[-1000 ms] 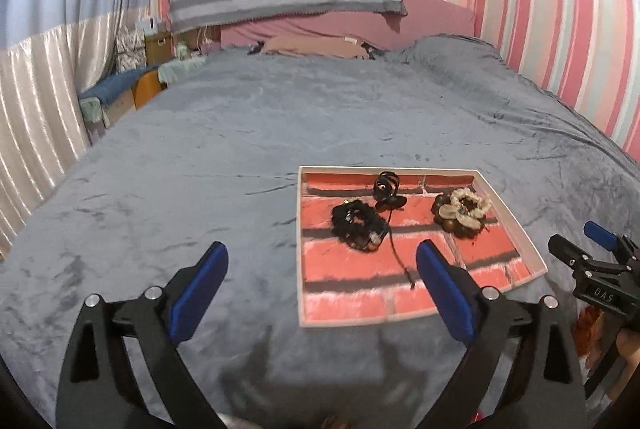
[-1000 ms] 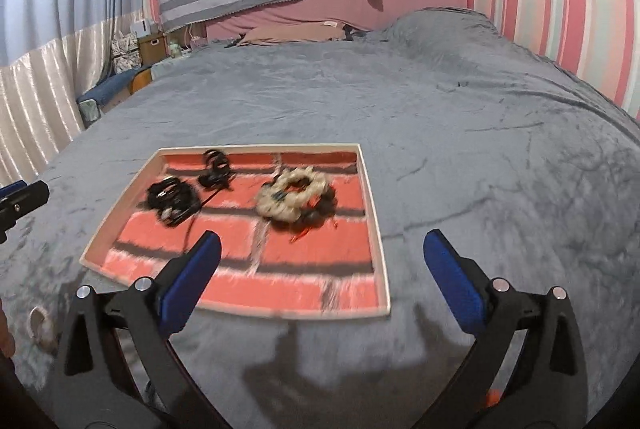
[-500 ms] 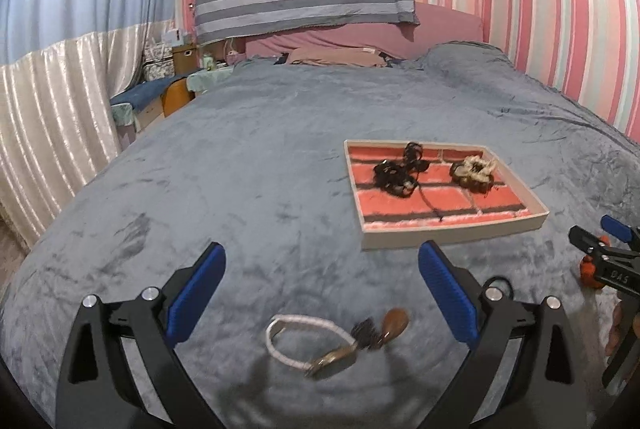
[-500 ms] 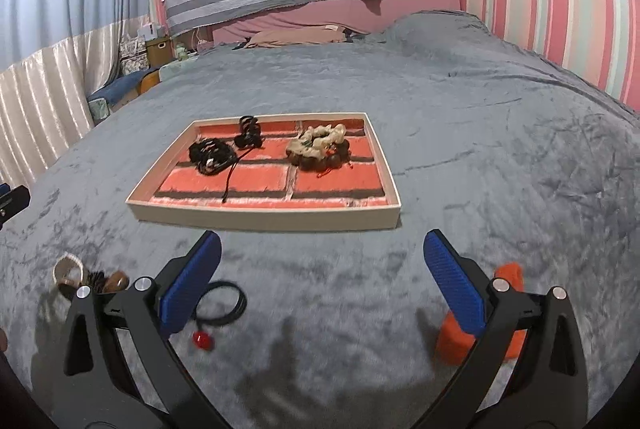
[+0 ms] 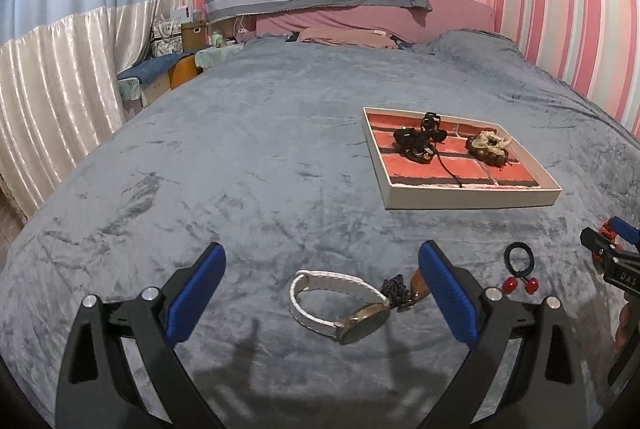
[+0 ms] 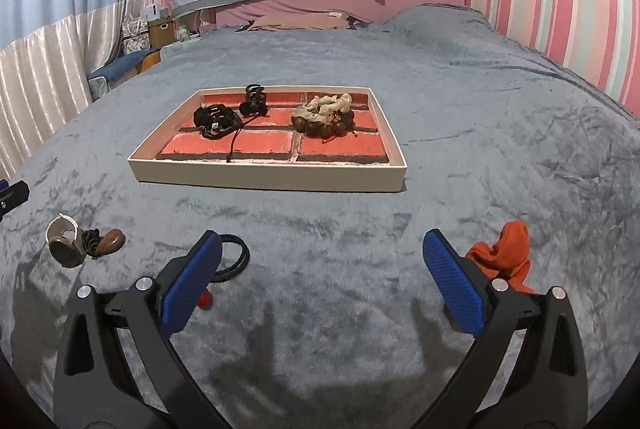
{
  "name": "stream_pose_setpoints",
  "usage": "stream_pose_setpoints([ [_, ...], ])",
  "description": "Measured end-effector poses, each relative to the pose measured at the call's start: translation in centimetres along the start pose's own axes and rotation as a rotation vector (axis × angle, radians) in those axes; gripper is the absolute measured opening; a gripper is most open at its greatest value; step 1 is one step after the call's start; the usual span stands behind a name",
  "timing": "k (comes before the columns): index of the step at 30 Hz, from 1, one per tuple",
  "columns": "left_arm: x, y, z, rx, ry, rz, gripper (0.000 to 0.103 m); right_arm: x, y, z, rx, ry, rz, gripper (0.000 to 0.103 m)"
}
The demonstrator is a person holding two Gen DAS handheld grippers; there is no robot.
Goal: Organize jewelry
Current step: 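Move both grippers back toward the watch and the black hair tie, then grasp the white-strap watch with the left gripper while the right grasps the red-ball hair tie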
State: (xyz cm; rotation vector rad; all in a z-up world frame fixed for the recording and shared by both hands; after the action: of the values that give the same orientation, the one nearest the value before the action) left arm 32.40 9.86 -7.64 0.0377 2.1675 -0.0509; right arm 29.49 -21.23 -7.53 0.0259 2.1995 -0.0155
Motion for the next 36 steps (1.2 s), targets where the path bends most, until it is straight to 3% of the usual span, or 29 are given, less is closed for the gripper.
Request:
stream_pose_setpoints([
  [11,1.6,4.0,2.4,-0.012,0.059,-0.034,0.095,1.6,2.8,2.8,-0.013,0.060,0.010,0.091],
  [21,3.9,4.5,5.3,0.020,0.114,-0.019,0.094,2.7,3.3,5.1,-0.014,0.116,0.043,0.079],
  [28,5.6,4.2,7.4,0.065,0.208,-0.033,0.068,3.6,4.2,6.4,-0.012,0.165,0.016,0.072],
  [33,5.7,3.5,7.5,0.090,0.213,-0.012,0.066,4.0,4.4,7.0,-0.022,0.188,0.017,0.068],
  [36,5.8,3.3,7.7,0.119,0.220,-0.020,0.060,4.1,4.5,7.1,-0.026,0.194,0.017,0.064],
])
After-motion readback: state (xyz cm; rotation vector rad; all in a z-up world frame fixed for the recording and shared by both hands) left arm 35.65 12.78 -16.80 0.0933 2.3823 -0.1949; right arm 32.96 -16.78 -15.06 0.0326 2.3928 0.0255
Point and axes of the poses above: each gripper's, at about its wrist camera, not at the fingertips, and z roughly the way its jaws point, y to its left, x to its underside, the point moved 10 cm from there along z, roughly the way its jaws point, and after that the axes turned 3 degrees about -y, right-handed, at the moved point
